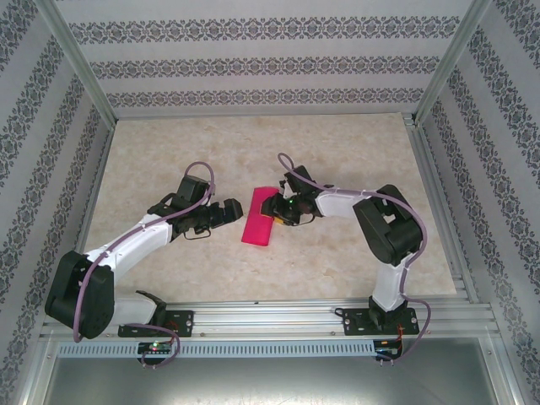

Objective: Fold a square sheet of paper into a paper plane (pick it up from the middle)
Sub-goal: Fold the square sheet of paper in half at the center of the table.

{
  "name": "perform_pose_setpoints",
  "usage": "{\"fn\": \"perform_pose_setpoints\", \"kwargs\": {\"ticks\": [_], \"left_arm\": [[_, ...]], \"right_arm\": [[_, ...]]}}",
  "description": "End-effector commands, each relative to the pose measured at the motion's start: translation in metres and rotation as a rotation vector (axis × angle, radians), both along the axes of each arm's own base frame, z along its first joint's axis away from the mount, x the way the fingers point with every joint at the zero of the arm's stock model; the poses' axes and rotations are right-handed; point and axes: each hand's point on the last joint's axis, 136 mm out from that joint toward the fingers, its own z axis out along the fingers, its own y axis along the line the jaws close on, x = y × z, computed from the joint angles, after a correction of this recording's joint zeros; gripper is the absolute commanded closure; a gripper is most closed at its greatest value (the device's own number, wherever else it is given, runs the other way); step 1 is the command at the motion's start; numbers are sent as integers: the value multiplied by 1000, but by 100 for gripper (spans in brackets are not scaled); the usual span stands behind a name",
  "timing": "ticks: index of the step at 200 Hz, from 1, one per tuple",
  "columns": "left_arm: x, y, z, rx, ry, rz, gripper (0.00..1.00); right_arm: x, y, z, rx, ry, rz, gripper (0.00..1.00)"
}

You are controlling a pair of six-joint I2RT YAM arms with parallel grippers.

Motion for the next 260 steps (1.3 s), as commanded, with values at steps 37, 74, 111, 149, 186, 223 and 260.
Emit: {"fn": "perform_pose_setpoints", "kwargs": {"ticks": [37,74,111,149,186,223,260], "left_arm": [[2,-3,7,-23,-1,-11,0],[2,-3,6,-24,2,-10,0],[3,-4,8,-28,1,-11,0],[3,-3,7,-21,3,-12,0],[1,-2,5,-14,7,-9,0],[1,-2,5,-11,7,-12,0],[2,-2,6,-12,4,-13,0]], "right_arm": [[-2,-9,9,6,-21,20,54],[1,-4,12,32,-23,22,54],[7,6,11,54,-22,5,50],[10,18,8,66,-20,9,47],[11,24,7,76,-27,14,49],[7,20,12,70,-38,20,59],[-2,9,21,65,-48,35,61]]}}
